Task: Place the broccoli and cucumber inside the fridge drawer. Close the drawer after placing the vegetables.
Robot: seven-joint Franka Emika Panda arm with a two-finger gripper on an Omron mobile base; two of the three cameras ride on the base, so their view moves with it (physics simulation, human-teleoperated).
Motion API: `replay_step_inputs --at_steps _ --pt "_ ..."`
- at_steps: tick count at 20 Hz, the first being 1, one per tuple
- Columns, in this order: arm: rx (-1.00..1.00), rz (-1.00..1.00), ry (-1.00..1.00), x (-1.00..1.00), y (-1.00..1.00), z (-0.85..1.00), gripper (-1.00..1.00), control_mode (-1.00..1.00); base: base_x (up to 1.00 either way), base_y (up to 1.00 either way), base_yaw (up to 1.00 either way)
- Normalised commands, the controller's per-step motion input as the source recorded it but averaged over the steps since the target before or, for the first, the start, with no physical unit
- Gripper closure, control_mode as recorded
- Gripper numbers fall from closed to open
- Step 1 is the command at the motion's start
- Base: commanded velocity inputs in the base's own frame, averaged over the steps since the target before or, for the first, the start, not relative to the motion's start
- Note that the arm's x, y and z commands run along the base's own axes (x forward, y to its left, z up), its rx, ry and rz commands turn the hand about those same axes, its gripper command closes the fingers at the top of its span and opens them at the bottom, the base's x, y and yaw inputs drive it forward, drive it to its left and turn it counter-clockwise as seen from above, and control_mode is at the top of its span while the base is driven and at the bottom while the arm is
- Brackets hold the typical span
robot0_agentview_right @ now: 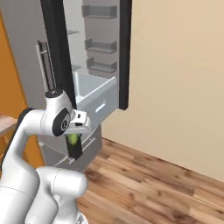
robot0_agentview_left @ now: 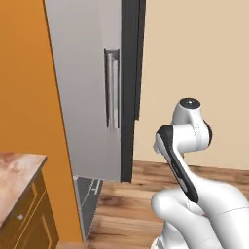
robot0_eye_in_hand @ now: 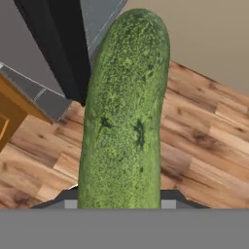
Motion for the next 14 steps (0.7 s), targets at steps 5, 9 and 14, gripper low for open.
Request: replay_step_inputs --at_steps 5,9,14 --pt "0.00 0.00 0.00 0.00 0.00 0.00 1.00 1.00 1.00 -0.74 0.35" --pt "0.00 0.00 0.00 0.00 0.00 0.00 1.00 1.00 1.00 -0.66 0.37" --pt "0.00 0.00 0.00 0.00 0.00 0.00 1.00 1.00 1.00 -0.65 0.39"
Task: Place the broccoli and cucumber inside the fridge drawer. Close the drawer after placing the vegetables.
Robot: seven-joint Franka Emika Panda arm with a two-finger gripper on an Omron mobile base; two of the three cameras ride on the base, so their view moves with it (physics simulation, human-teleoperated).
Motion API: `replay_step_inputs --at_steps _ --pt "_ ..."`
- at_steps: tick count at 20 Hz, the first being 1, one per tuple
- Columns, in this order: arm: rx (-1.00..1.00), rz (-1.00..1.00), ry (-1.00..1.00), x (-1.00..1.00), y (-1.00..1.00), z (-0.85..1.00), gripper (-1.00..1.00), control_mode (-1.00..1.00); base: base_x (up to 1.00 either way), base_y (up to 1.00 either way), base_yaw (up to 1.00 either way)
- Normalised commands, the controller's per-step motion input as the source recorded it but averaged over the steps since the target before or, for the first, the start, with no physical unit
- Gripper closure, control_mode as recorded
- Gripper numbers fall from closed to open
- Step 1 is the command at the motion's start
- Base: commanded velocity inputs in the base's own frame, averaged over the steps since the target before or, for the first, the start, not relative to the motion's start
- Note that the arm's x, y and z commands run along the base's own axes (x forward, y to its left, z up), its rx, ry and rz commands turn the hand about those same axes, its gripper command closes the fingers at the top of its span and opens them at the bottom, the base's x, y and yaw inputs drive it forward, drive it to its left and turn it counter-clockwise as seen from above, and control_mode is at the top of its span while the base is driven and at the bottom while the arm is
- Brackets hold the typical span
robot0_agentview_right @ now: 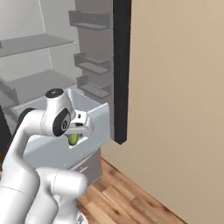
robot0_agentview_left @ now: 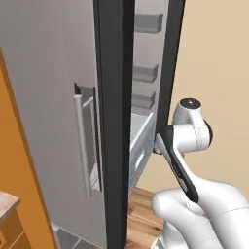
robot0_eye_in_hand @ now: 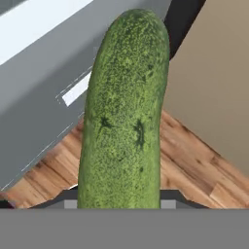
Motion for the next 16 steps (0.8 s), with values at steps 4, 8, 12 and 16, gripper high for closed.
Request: replay_step_inputs --at_steps 4,8,12,16 --pt "0.00 0.00 0.00 0.00 0.00 0.00 1.00 1.00 0.69 -0.46 0.46" --pt "0.00 0.00 0.00 0.00 0.00 0.00 1.00 1.00 0.44 -0.41 0.51" --pt "0.00 0.00 0.00 0.00 0.00 0.00 1.00 1.00 0.63 -0.23 0.48" --pt "0.00 0.00 0.00 0.00 0.00 0.00 1.00 1.00 0.53 -0.11 0.42"
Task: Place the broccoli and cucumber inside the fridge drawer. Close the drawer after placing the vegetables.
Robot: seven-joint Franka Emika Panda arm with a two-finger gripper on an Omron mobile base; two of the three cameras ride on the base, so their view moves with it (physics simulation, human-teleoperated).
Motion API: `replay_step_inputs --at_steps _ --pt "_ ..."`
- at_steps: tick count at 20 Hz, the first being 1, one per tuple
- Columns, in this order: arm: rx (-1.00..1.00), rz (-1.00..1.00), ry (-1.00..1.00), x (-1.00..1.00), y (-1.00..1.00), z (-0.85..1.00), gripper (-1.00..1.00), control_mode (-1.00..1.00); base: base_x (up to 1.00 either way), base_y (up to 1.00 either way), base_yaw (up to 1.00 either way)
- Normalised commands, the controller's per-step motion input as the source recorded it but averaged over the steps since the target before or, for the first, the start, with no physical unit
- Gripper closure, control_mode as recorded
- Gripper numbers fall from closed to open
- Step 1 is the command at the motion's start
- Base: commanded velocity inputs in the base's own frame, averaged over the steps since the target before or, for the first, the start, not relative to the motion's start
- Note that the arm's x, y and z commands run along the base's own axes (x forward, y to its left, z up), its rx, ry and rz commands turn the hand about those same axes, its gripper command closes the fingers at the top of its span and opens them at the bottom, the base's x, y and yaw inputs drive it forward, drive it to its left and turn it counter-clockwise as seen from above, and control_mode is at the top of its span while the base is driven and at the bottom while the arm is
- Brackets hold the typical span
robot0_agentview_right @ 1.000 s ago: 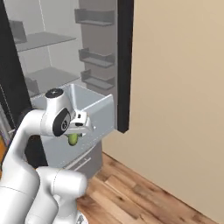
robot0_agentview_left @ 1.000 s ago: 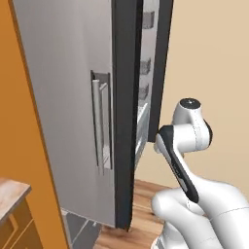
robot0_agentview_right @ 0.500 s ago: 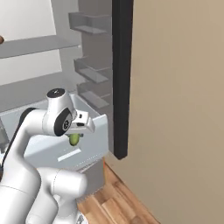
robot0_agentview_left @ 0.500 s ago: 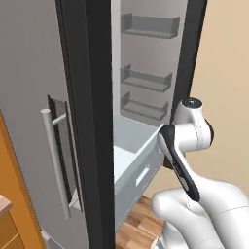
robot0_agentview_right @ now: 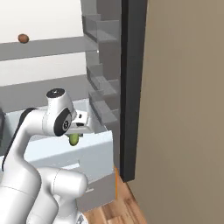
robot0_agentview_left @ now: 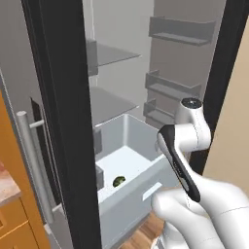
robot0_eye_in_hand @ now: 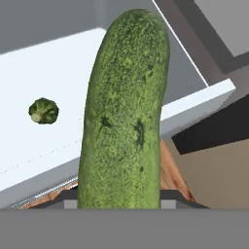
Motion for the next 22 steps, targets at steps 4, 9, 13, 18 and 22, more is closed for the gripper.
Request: replay_step_inputs --at_steps 4,9,13,18,22 --pt "0.00 0.00 0.00 0.00 0.00 0.00 1.00 1.00 0.31 -0.04 0.41" --pt "0.00 0.00 0.00 0.00 0.00 0.00 1.00 1.00 0.28 -0.10 0.38" --pt "0.00 0.00 0.00 0.00 0.00 0.00 1.00 1.00 0.19 -0.32 0.36" --pt "0.00 0.00 0.00 0.00 0.00 0.00 1.00 1.00 0.08 -0.13 0.29" --pt "0.00 0.00 0.00 0.00 0.00 0.00 1.00 1.00 0.21 0.00 0.23"
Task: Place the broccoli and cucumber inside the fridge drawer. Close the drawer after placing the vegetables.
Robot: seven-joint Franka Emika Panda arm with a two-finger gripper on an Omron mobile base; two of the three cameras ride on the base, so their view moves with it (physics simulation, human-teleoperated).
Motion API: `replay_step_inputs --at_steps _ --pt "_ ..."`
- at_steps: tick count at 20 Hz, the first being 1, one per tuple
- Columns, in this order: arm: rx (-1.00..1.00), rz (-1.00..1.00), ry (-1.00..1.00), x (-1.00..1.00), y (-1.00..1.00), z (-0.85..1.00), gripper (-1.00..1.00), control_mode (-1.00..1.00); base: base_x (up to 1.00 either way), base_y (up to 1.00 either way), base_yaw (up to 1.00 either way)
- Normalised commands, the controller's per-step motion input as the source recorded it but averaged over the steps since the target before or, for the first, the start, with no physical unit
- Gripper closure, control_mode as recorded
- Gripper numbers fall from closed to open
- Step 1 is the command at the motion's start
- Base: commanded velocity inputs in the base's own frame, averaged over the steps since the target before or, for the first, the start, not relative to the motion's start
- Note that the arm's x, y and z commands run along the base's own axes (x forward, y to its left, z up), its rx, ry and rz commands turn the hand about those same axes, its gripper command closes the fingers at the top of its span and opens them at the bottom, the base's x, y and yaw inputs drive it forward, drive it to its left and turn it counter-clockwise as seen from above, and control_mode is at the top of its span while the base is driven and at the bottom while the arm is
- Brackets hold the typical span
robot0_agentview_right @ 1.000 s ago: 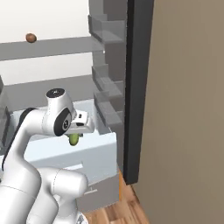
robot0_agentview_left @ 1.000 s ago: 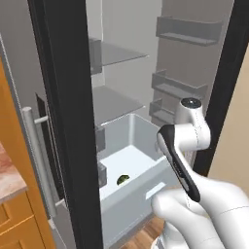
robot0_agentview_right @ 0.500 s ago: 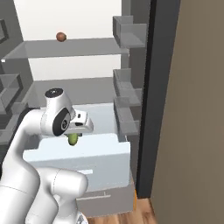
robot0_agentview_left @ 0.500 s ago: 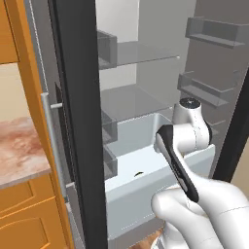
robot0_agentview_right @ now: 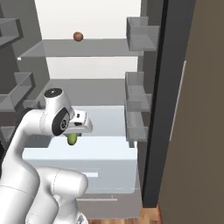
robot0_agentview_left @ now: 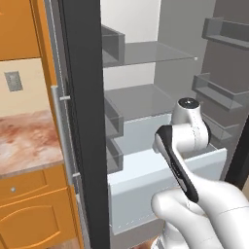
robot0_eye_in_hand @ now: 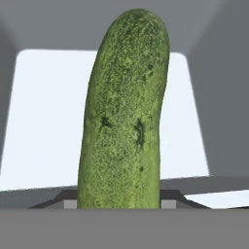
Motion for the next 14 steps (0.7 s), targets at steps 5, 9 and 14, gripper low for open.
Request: replay_step_inputs --at_steps 5,9,14 --pt "0.00 0.00 0.00 0.00 0.00 0.00 1.00 1.00 0.24 -0.01 0.10" --pt "0.00 0.00 0.04 0.20 0.00 0.00 1.00 -1.00 0.06 0.00 0.00" --pt "0.00 0.00 0.10 0.47 0.01 -0.10 1.00 -1.00 0.00 0.00 0.00"
